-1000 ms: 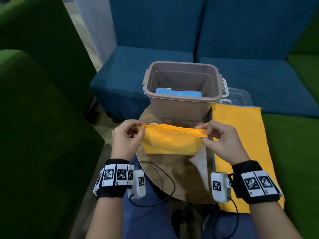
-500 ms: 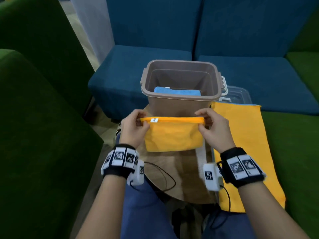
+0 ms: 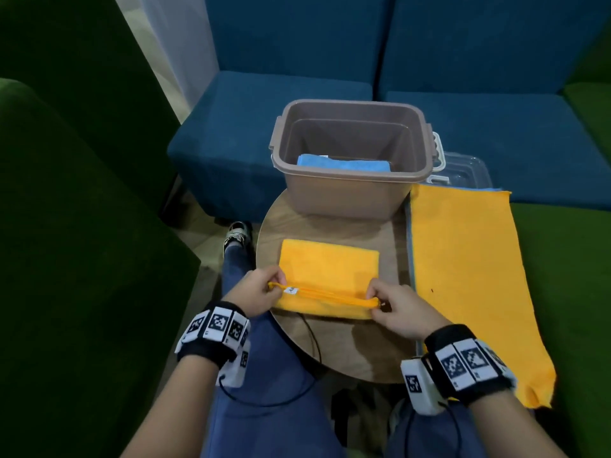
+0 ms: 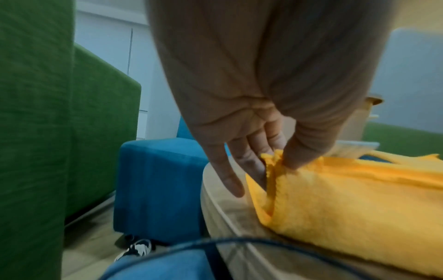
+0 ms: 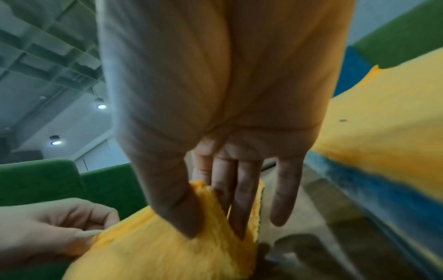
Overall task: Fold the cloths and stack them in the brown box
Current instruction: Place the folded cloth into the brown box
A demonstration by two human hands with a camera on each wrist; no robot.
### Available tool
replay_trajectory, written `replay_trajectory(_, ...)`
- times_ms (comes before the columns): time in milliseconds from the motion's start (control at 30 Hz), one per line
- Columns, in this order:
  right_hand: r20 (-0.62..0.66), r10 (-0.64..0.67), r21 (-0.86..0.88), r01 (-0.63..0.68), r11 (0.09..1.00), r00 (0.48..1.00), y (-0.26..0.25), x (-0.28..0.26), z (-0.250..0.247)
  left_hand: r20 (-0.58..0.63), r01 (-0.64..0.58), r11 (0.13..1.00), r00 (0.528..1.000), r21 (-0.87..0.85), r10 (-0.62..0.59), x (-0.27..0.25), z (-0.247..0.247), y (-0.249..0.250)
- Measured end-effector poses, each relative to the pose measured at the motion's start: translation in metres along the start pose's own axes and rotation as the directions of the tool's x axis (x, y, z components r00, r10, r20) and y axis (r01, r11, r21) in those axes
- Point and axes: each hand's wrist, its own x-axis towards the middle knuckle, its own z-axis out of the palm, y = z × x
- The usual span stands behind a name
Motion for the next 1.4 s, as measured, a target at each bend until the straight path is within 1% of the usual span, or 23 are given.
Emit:
replay_trajectory(33,0.007,0.003,0.021,-0.003,1.0,1.0,0.002,-0.002,0.002,0.004,-0.001,1.0,1.0,-0.023,0.001,-0.003,0.001,-0.002)
replay_trajectory(100,0.033,-0.004,0.03,0.003,1.0,0.999,0.004,-0.004,0.005,-0.033,-0.024,0.998,0.999,-0.062,0.022,-0.005,0.004,-0.006)
replay_trajectory(200,-0.009,-0.002,0.07,0.003,0.998,1.0,0.009,-0.005,0.01,-0.117,-0.072,0.993,0.991,-0.095,0.061,-0.006,0.011,-0.011)
replay_trajectory(267,-0.087,0.007,0.148,0.006,0.989,0.996,0.009,-0.004,0.012,-0.206,-0.075,0.987,0.977,-0.144,0.044,-0.005,0.015,-0.01)
replay_trajectory(300,-0.147,0.016,0.205,0.015,0.979,0.989,0.007,-0.003,0.014,-0.251,-0.079,0.979,0.968,-0.19,0.029,-0.003,0.016,-0.007)
replay_trajectory(367,-0.289,0.074,0.318,0.022,0.948,0.955,0.003,0.001,0.018,-0.314,-0.071,0.968,0.95,-0.24,-0.008,0.004,0.02,0.0)
replay_trajectory(433,-0.394,0.144,0.362,0.009,0.932,0.908,-0.004,0.005,0.026,-0.359,-0.033,0.978,0.932,-0.207,-0.044,0.011,0.023,0.008)
replay_trajectory(467,-0.422,0.188,0.372,-0.02,0.928,0.887,-0.006,0.009,0.03,-0.368,0.002,0.984,0.927,-0.178,-0.068,0.014,0.024,0.012)
replay_trajectory(567,-0.458,0.352,0.335,-0.209,0.919,0.816,-0.008,0.022,0.042,-0.341,0.135,0.987,0.927,-0.082,-0.155,0.023,0.029,0.024)
replay_trajectory(600,-0.47,0.386,0.309,-0.261,0.915,0.794,-0.008,0.025,0.045,-0.338,0.163,0.986,0.926,-0.048,-0.169,0.026,0.03,0.027)
replay_trajectory(667,-0.506,0.399,0.248,-0.314,0.917,0.765,-0.01,0.029,0.047,-0.357,0.2,0.98,0.915,0.001,-0.187,0.032,0.031,0.031)
replay_trajectory(733,-0.528,0.41,0.2,-0.36,0.911,0.744,-0.014,0.032,0.048,-0.38,0.21,0.976,0.908,0.048,-0.177,0.038,0.032,0.032)
replay_trajectory(900,-0.552,0.454,0.174,-0.436,0.883,0.7,-0.016,0.038,0.049,-0.399,0.232,0.964,0.902,0.127,-0.164,0.052,0.033,0.039)
replay_trajectory(1033,-0.544,0.478,0.182,-0.459,0.869,0.689,-0.015,0.042,0.049,-0.41,0.248,0.952,0.898,0.178,-0.157,0.063,0.033,0.042)
replay_trajectory(1200,-0.517,0.49,0.169,-0.478,0.862,0.702,-0.013,0.047,0.045,-0.398,0.285,0.938,0.898,0.196,-0.19,0.074,0.032,0.043)
replay_trajectory(1300,-0.506,0.491,0.126,-0.502,0.856,0.709,-0.013,0.051,0.04,-0.401,0.294,0.942,0.892,0.163,-0.209,0.074,0.034,0.044)
replay_trajectory(1400,-0.5,0.502,0.051,-0.555,0.831,0.706,-0.02,0.051,0.036,-0.394,0.3,0.945,0.89,0.129,-0.229,0.074,0.035,0.041)
